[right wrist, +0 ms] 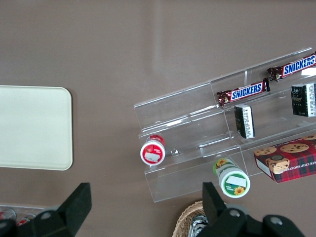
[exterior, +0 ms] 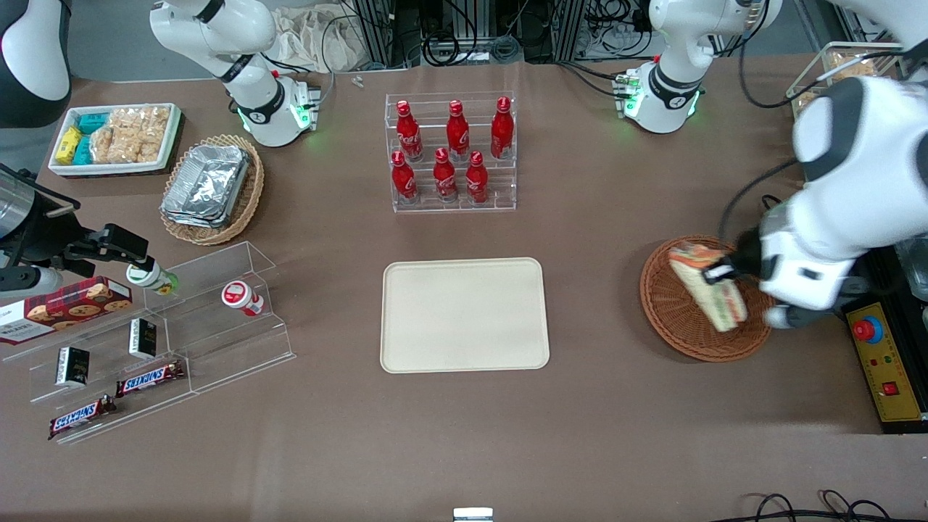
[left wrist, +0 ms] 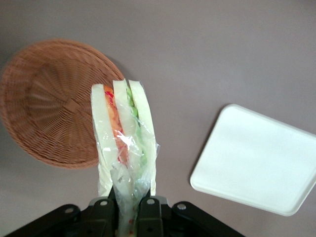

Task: Place sandwich from basket to tray

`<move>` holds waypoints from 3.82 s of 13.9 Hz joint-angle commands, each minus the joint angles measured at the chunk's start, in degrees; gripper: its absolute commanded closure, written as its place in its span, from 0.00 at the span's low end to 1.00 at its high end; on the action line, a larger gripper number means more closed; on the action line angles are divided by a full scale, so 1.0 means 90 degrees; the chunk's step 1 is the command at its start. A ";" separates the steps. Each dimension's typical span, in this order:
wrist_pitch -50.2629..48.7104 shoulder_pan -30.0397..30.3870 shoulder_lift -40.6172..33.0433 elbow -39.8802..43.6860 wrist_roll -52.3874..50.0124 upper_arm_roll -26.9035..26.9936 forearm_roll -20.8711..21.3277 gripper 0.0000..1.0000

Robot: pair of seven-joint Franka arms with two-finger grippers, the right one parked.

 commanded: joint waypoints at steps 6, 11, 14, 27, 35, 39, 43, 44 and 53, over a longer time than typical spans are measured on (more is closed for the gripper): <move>0.1268 -0.1494 0.1621 0.0311 -0.0455 0.0027 -0.0016 0.83; 0.2333 -0.1827 0.2354 0.0252 -0.0367 0.0008 -0.0026 0.80; 0.2871 -0.2071 0.2676 0.0252 -0.0454 -0.0021 -0.0055 0.79; 0.3078 -0.2248 0.2864 0.0213 -0.0396 0.0017 -0.0065 0.00; 0.1019 -0.1038 0.0863 0.0174 -0.0318 0.0047 0.0197 0.00; 0.0083 -0.0677 0.0033 0.0116 -0.0308 0.0047 0.0609 0.00; -0.0076 0.0036 -0.0748 -0.0235 0.0072 0.0037 0.0609 0.00; -0.0076 0.0192 -0.0944 -0.0391 0.0218 0.0037 0.0609 0.00; -0.0377 0.1268 -0.1229 -0.0705 0.1918 0.0047 0.0463 0.00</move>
